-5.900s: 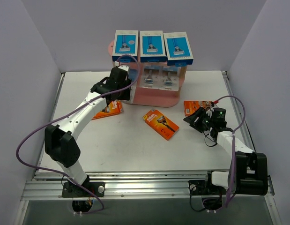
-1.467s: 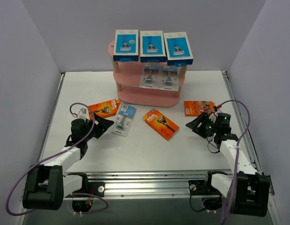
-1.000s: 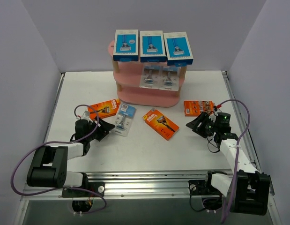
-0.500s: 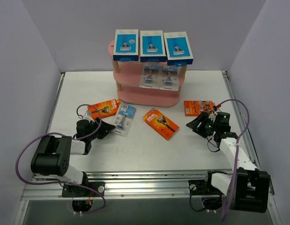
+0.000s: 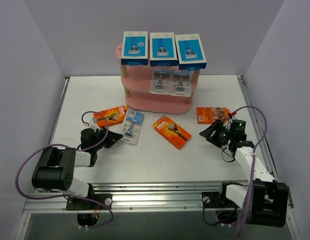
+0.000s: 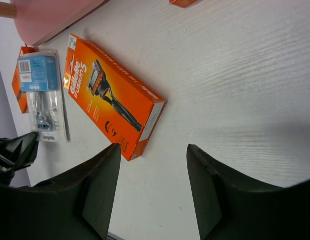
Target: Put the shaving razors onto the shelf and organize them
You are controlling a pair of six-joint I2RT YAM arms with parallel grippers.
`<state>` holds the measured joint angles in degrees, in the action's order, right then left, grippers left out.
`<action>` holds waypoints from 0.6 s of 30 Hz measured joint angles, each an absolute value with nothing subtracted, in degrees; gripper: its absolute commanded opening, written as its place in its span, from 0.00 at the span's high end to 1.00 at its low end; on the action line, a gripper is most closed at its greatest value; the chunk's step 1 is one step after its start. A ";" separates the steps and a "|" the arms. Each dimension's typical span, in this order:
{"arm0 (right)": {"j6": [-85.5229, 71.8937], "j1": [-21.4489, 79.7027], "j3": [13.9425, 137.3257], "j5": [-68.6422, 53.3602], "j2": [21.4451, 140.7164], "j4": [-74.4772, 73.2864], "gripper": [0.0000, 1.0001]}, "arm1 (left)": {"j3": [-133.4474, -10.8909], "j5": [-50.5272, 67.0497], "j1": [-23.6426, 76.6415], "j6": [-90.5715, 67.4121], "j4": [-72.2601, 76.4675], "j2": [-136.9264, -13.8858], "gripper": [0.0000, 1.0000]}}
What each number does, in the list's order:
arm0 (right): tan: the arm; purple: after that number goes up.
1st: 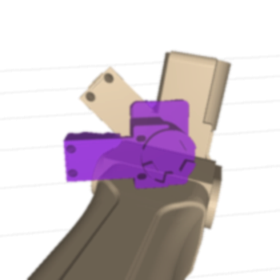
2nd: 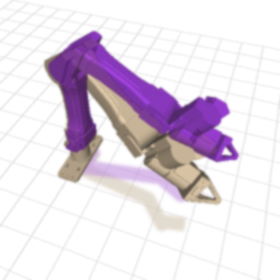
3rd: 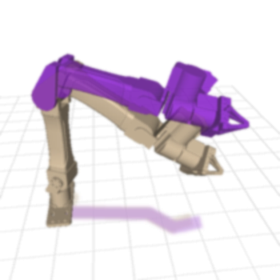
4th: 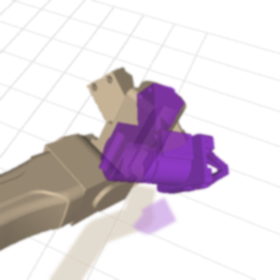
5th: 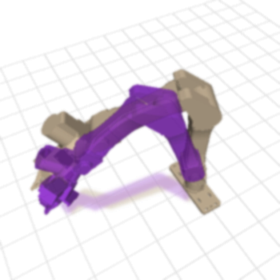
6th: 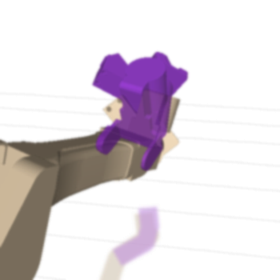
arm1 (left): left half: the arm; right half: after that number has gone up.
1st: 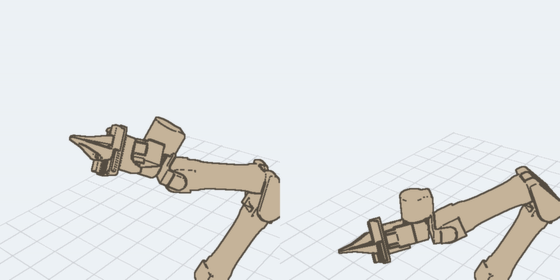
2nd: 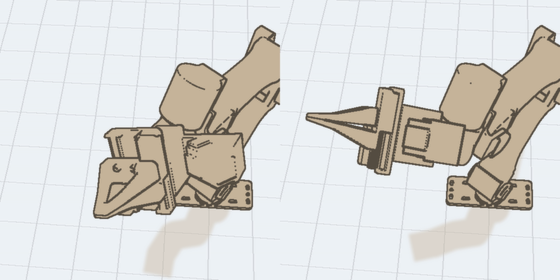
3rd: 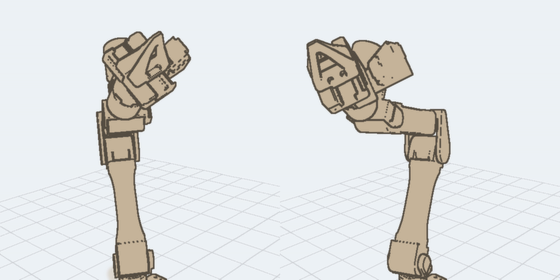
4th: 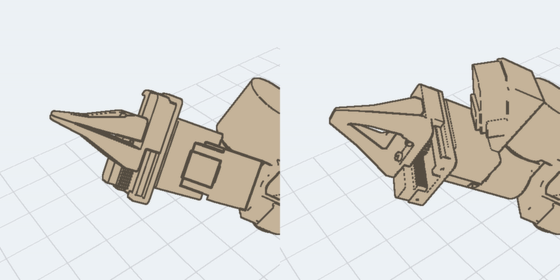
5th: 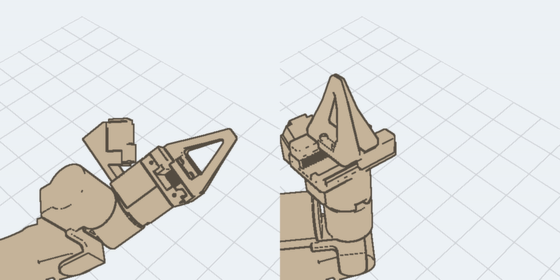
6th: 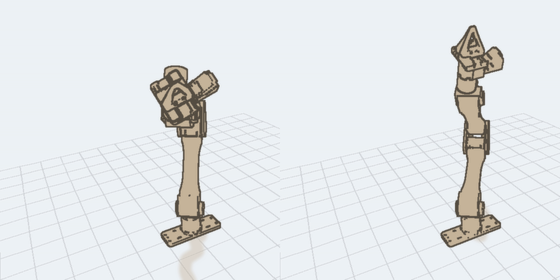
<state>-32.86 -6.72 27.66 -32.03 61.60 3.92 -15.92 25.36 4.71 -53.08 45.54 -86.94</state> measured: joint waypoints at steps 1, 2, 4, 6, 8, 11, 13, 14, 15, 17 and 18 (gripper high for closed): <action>-32.86 -6.72 27.73 -31.94 61.58 3.81 0.49 | -15.88 25.34 4.71 -53.08 45.08 -85.84 0.92; -32.86 -6.72 27.86 -31.90 61.49 3.62 0.49 | -15.86 25.36 4.71 -53.06 44.60 -84.62 0.93; -32.86 -6.72 27.97 -31.88 61.30 3.46 0.49 | -15.86 25.32 4.69 -53.06 43.20 -81.91 0.96; -32.88 -6.72 28.12 -31.88 61.17 3.20 0.49 | -15.86 25.36 4.71 -53.06 41.85 -79.24 0.98; -32.88 -6.72 28.23 -31.88 60.93 3.05 0.49 | -15.86 25.36 4.69 -53.36 40.07 -76.44 0.98; -32.91 -6.72 28.32 -31.88 60.40 2.70 0.49 | -15.94 25.58 4.71 -53.60 36.80 -72.71 0.98; -32.93 -6.72 28.34 -31.88 60.23 2.55 0.49 | -16.60 25.71 4.69 -53.49 32.77 -70.17 0.98; -32.93 -6.72 28.38 -31.88 60.18 2.48 0.49 | -17.12 25.78 4.71 -53.36 30.89 -69.01 0.98; -32.93 -6.72 28.40 -31.88 60.12 2.46 0.49 | -17.80 25.76 4.71 -53.30 28.45 -67.44 0.98; -32.97 -6.72 28.40 -31.88 59.90 2.35 0.49 | -18.81 25.78 4.71 -53.12 24.88 -64.42 0.98; -32.99 -6.72 28.40 -31.88 59.75 2.35 0.49 | -19.22 25.78 4.71 -52.99 23.11 -62.74 0.98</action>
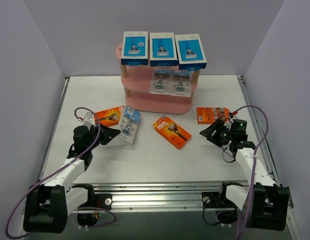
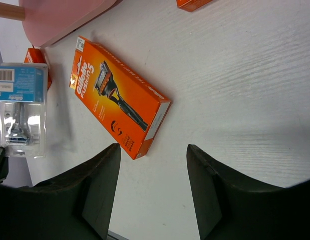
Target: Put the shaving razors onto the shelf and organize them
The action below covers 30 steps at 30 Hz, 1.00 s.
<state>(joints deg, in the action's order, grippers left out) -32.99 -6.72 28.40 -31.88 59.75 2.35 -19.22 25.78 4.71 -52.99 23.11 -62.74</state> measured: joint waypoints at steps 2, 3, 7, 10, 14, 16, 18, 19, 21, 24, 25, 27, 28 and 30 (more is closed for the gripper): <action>-33.10 -6.72 28.40 -31.88 59.27 2.33 0.49 | -20.08 25.74 4.69 -52.86 19.75 -59.16 0.98; -33.10 -6.72 28.40 -31.88 59.05 2.35 0.49 | -20.47 25.74 4.71 -52.82 18.17 -57.39 0.98; -33.15 -6.72 28.42 -31.90 58.50 2.31 0.49 | -22.06 25.71 4.69 -52.90 12.73 -51.79 0.98; -33.21 -6.72 28.42 -31.92 58.33 2.31 0.49 | -23.90 25.76 4.69 -53.21 8.47 -49.32 0.98; -33.36 -6.70 28.42 -31.97 58.26 2.31 0.49 | -27.20 25.82 4.69 -53.87 4.54 -47.88 0.98; -33.36 -6.70 28.42 -31.97 58.26 2.33 0.49 | -29.08 26.13 4.69 -54.37 3.60 -47.79 0.98; -33.36 -6.70 28.47 -31.97 58.26 2.31 0.49 | -30.98 26.72 4.69 -55.13 3.05 -47.94 0.98; -33.36 -6.70 28.51 -31.97 58.26 2.33 0.49 | -32.01 27.03 4.69 -55.42 2.96 -48.14 0.98; -33.34 -6.70 28.60 -31.99 58.26 2.35 0.49 | -34.04 27.44 4.69 -56.01 2.68 -48.60 0.98; -33.34 -6.70 28.75 -32.01 58.28 2.35 0.49 | -37.63 27.49 4.69 -56.45 1.87 -49.47 0.98; -33.34 -6.70 28.84 -31.99 58.35 2.37 0.49 | -38.79 27.49 4.69 -56.45 1.65 -49.93 0.98; -33.34 -6.70 29.04 -32.01 58.54 2.37 0.49 | -41.08 27.51 4.69 -56.45 1.61 -51.05 0.98; -33.34 -6.70 29.10 -32.01 58.70 2.44 0.49 | -42.13 27.49 4.69 -56.45 1.58 -51.66 0.98; -33.34 -6.70 29.15 -32.01 58.92 2.42 0.49 | -43.81 27.51 4.69 -56.47 1.67 -52.99 0.98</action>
